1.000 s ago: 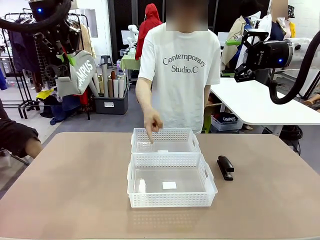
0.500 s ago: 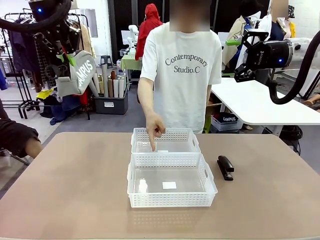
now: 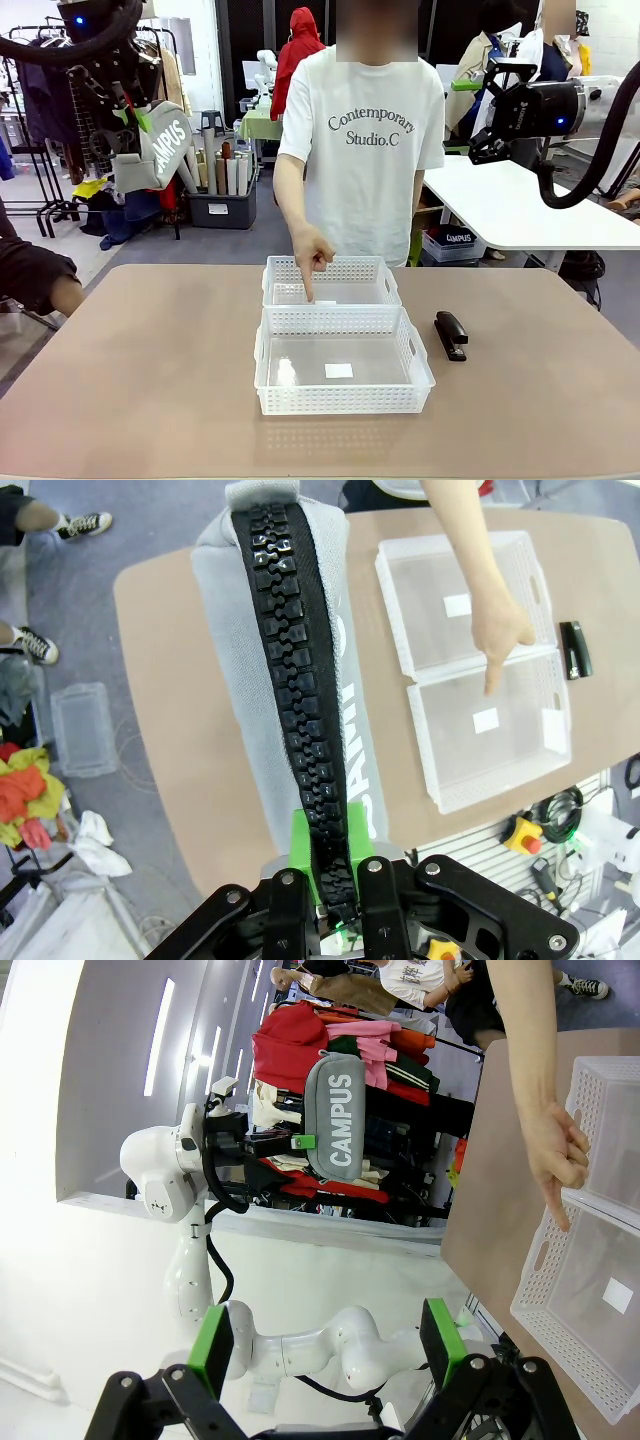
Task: Distribute items into two baskets.
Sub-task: Move the picked Pencil pouch towards the Organizing basket indicated by the person, stopping as directed.
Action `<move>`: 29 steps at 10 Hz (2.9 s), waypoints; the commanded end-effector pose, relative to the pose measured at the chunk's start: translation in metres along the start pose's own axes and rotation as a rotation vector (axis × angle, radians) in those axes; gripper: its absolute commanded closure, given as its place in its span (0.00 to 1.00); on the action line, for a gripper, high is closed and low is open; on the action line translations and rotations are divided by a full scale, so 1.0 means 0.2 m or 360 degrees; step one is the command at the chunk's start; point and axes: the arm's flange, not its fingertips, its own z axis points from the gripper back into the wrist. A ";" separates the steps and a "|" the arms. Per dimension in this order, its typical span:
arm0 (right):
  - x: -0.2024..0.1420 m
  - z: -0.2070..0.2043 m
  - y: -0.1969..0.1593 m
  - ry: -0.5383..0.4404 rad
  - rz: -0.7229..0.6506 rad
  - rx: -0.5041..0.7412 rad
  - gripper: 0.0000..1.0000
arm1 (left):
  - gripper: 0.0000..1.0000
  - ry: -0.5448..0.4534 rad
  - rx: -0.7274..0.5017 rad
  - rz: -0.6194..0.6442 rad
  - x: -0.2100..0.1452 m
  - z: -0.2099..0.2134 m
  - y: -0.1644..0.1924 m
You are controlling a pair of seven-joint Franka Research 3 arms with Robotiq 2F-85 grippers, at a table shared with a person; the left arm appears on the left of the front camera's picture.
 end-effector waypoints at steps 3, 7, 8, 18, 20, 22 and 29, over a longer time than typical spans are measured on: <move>0.00 0.00 0.01 0.0001 0.0006 0.0003 0.00 | 1.00 0.0152 -0.0045 -0.0525 -0.06 0.07 -0.05; 0.00 0.00 0.01 0.0001 0.0006 0.0003 0.00 | 1.00 0.0104 -0.0072 -0.1101 -0.10 0.06 -0.20; 0.00 0.00 0.01 0.0001 0.0006 0.0003 0.00 | 1.00 0.0082 -0.0087 -0.1243 -0.09 0.05 -0.24; 0.00 0.00 0.01 0.0001 0.0006 0.0003 0.00 | 1.00 0.0099 -0.0082 -0.2024 -0.08 -0.26 -0.86; 0.00 0.00 0.01 0.0001 0.0006 0.0003 0.00 | 1.00 0.0117 -0.0116 -0.2094 -0.10 -0.31 -0.93; 0.00 0.00 0.01 0.0001 0.0006 0.0003 0.00 | 1.00 0.0099 -0.0157 -0.2184 -0.10 -0.37 -0.98; 0.00 0.00 0.01 0.0001 0.0006 0.0003 0.00 | 1.00 0.0166 -0.0209 -0.2260 -0.16 -0.49 -1.06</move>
